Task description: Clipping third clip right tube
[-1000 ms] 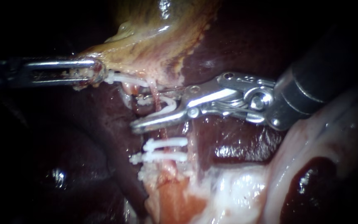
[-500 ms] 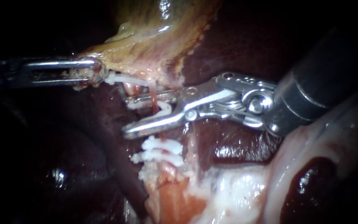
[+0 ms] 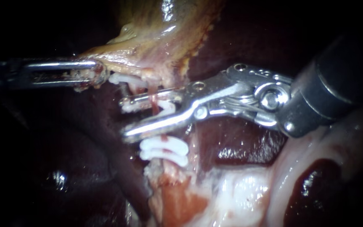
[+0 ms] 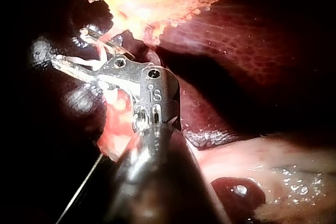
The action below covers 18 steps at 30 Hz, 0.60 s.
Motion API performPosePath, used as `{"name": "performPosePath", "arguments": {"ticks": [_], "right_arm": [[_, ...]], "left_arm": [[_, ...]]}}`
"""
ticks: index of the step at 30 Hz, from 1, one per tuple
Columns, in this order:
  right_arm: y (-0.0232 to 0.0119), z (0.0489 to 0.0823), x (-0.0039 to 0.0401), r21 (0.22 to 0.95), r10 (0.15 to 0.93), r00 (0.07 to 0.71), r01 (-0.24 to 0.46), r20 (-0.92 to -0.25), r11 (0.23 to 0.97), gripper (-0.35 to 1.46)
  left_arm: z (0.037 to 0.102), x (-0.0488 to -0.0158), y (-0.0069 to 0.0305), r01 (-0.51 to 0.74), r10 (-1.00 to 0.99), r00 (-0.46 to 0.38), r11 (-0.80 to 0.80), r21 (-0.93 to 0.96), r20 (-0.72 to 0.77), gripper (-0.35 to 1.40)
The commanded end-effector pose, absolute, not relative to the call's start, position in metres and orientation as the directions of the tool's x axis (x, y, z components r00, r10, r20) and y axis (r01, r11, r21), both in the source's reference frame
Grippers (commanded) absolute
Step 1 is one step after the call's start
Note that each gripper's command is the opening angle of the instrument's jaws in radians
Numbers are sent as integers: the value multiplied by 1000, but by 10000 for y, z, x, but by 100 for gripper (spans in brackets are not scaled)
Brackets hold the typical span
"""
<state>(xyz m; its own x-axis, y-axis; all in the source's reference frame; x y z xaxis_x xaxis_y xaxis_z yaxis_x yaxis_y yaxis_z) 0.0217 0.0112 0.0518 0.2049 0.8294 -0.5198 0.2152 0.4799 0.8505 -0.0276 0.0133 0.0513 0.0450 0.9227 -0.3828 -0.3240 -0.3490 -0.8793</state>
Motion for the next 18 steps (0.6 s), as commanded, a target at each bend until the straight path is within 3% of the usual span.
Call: {"name": "performPosePath", "arguments": {"ticks": [1, 12, 18], "right_arm": [[112, 519, 216, 859, 836, 210, 212, -507, 467, 34], [114, 522, 211, 871, 847, 216, 204, -486, 448, -1], [115, 523, 206, 890, 863, 229, 191, -450, 413, -35]], "left_arm": [[513, -276, 133, -324, 923, 45, -349, -879, -383, -35], [513, -276, 133, -324, 923, 45, -349, -879, -383, -35], [513, -276, 133, -323, 923, 45, -349, -879, -383, -35]]}}
